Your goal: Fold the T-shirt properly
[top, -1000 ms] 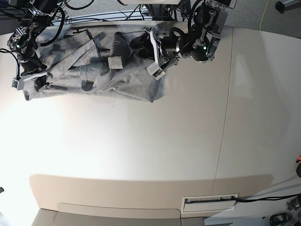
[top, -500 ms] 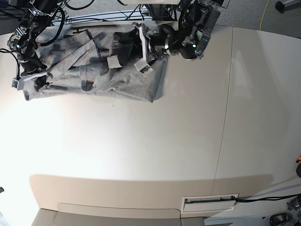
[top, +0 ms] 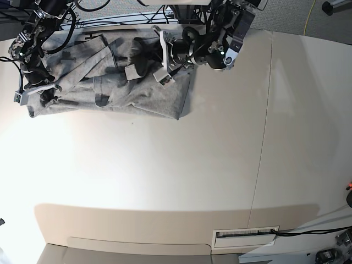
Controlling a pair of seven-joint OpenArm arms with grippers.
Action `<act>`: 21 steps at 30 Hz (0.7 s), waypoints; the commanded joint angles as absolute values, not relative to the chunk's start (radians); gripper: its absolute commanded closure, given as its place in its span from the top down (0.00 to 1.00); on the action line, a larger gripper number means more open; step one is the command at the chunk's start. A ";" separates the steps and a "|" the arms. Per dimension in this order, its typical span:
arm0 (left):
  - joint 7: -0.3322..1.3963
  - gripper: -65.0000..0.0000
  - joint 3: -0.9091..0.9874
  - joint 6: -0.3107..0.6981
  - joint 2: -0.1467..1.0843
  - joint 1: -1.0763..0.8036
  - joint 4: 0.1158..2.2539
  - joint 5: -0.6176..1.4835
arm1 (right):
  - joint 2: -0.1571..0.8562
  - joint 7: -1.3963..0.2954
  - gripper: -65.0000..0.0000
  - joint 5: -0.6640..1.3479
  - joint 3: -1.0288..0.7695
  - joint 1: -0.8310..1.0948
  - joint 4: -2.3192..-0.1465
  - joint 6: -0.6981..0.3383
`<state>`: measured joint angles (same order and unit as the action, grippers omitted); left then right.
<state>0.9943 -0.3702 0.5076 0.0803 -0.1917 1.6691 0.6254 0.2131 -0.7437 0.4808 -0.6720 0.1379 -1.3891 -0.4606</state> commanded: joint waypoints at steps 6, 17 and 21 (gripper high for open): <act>1.110 0.00 -0.370 0.625 0.073 -0.167 1.723 0.834 | 0.224 -0.752 0.00 0.482 -0.676 0.133 -1.399 -0.464; 1.227 0.00 -0.371 0.631 0.073 -0.126 1.733 1.012 | 0.224 -0.752 0.00 0.482 -0.676 0.133 -1.399 -0.464; 1.265 0.00 -0.371 0.656 0.073 -0.113 1.733 1.084 | 0.224 -0.752 0.00 0.482 -0.676 0.133 -1.399 -0.463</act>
